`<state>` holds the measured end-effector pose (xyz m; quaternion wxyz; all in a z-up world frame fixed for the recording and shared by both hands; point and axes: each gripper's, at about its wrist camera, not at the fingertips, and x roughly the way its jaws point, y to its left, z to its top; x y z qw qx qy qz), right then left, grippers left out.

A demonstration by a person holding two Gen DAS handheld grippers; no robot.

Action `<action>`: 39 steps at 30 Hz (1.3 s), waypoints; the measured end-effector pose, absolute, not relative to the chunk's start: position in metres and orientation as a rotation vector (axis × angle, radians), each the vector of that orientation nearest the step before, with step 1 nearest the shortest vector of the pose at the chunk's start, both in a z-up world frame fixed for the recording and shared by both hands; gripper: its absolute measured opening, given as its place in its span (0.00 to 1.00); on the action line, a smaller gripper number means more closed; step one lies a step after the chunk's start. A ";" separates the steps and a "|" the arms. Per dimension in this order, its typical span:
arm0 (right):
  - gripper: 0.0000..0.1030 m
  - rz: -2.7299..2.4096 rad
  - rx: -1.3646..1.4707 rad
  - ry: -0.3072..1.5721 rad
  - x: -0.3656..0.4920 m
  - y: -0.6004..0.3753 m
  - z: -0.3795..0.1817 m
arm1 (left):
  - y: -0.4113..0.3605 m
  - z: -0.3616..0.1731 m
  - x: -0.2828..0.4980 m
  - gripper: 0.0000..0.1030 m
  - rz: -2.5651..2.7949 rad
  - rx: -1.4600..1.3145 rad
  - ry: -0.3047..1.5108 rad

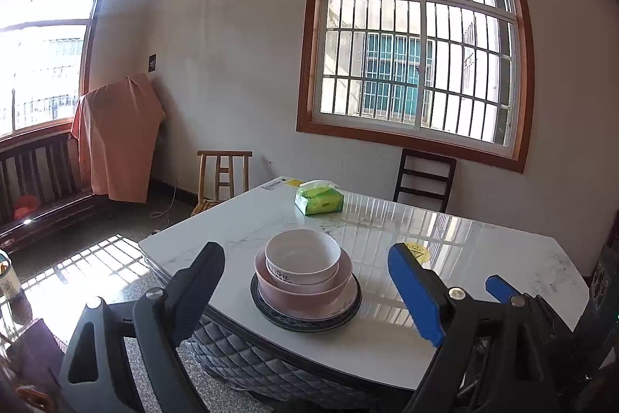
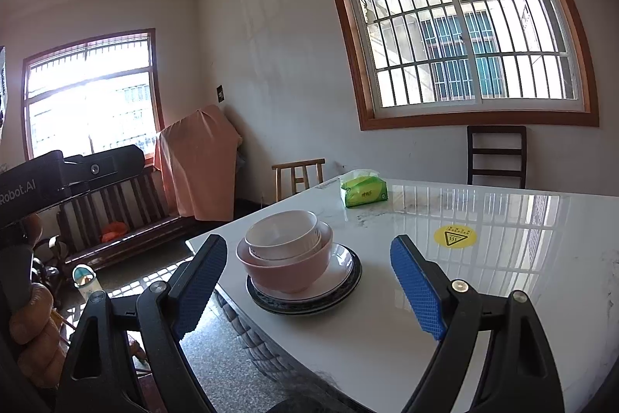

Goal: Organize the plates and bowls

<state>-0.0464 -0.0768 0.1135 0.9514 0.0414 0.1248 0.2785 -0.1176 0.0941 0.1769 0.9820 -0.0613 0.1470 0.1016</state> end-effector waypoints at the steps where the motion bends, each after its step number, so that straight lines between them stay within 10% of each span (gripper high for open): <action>1: 0.82 0.564 0.083 0.253 -0.046 -0.077 0.113 | 0.095 0.175 -0.116 0.86 0.205 -0.126 0.297; 39: 0.93 0.513 0.075 0.355 -0.033 -0.085 0.077 | 0.100 0.084 -0.056 0.86 0.322 -0.108 0.504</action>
